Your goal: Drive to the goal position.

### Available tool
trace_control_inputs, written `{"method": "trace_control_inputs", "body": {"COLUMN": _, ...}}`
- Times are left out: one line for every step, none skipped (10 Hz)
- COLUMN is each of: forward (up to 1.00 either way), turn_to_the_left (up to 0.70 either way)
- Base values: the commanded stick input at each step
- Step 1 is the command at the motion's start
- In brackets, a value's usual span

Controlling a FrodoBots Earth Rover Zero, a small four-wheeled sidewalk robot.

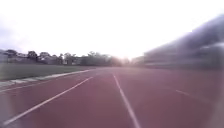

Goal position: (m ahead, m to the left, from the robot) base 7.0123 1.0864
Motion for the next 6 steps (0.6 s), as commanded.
{"method": "trace_control_inputs", "body": {"forward": 0.70, "turn_to_the_left": 0.00}}
{"method": "trace_control_inputs", "body": {"forward": 0.70, "turn_to_the_left": 0.00}}
{"method": "trace_control_inputs", "body": {"forward": 0.70, "turn_to_the_left": 0.00}}
{"method": "trace_control_inputs", "body": {"forward": 0.70, "turn_to_the_left": 0.00}}
{"method": "trace_control_inputs", "body": {"forward": 0.70, "turn_to_the_left": 0.00}}
{"method": "trace_control_inputs", "body": {"forward": 0.70, "turn_to_the_left": 0.00}}
